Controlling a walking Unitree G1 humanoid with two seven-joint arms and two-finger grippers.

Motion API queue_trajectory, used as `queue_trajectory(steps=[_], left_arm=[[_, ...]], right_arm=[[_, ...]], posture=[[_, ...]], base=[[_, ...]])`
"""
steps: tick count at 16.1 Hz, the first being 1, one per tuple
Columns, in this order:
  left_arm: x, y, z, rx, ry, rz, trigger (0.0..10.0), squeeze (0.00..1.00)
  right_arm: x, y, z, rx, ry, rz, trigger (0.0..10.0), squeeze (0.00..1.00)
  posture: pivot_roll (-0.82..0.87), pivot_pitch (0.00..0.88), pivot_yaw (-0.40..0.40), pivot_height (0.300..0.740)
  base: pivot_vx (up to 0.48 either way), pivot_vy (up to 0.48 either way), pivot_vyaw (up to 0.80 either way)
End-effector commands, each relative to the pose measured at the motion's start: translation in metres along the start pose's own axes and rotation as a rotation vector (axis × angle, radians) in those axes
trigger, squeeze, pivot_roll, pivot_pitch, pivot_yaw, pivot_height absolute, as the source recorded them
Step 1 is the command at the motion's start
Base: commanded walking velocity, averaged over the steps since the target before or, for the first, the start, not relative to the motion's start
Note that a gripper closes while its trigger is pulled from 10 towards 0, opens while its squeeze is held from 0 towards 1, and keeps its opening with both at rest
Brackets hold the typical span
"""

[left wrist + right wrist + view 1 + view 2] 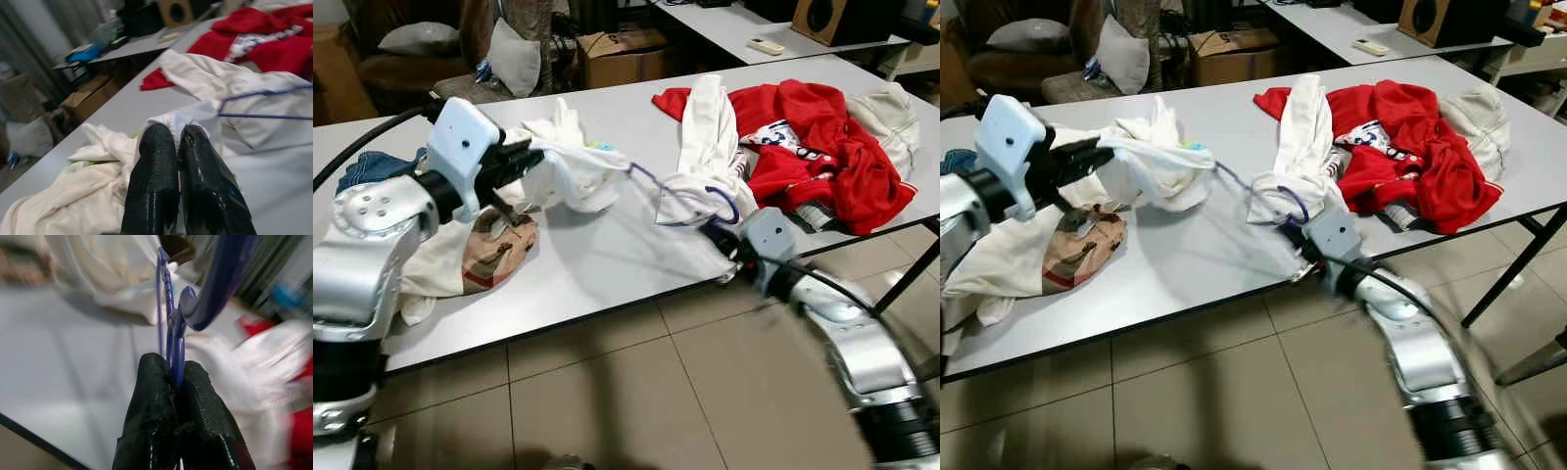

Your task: Hang hanger

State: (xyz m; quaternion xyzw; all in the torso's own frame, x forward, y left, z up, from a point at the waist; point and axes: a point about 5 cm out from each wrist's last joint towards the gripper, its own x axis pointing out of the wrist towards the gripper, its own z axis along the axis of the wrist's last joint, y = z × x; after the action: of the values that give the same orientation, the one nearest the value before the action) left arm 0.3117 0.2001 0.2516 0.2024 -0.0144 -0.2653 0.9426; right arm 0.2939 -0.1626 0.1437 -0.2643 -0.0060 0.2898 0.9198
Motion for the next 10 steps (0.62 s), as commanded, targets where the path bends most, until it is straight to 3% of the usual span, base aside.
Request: queue_trajectory(steps=[1,5,10], left_arm=[[0.003,0.007,0.004,-0.003,-0.002,0.055,0.0,0.0],[0.016,0.021,0.0,-0.051,0.011,0.155,0.0,0.0],[0.024,0.015,0.003,-0.059,-0.001,0.121,0.0,0.0]], right_arm=[[0.003,0.005,0.008,-0.105,-0.036,0.002,10.0,0.0],[-0.003,0.008,0.006,-0.325,-0.041,-0.075,10.0,0.0],[-0.007,0.022,-0.003,-0.398,-0.068,-0.004,10.0,0.0]], posture=[[0.03,0.0,0.047,0.74],[0.01,0.0,0.076,0.74],[0.01,0.0,0.084,0.74]], base=[[0.0,0.0,0.0],[0.0,0.0,0.0],[0.0,0.0,0.0]])
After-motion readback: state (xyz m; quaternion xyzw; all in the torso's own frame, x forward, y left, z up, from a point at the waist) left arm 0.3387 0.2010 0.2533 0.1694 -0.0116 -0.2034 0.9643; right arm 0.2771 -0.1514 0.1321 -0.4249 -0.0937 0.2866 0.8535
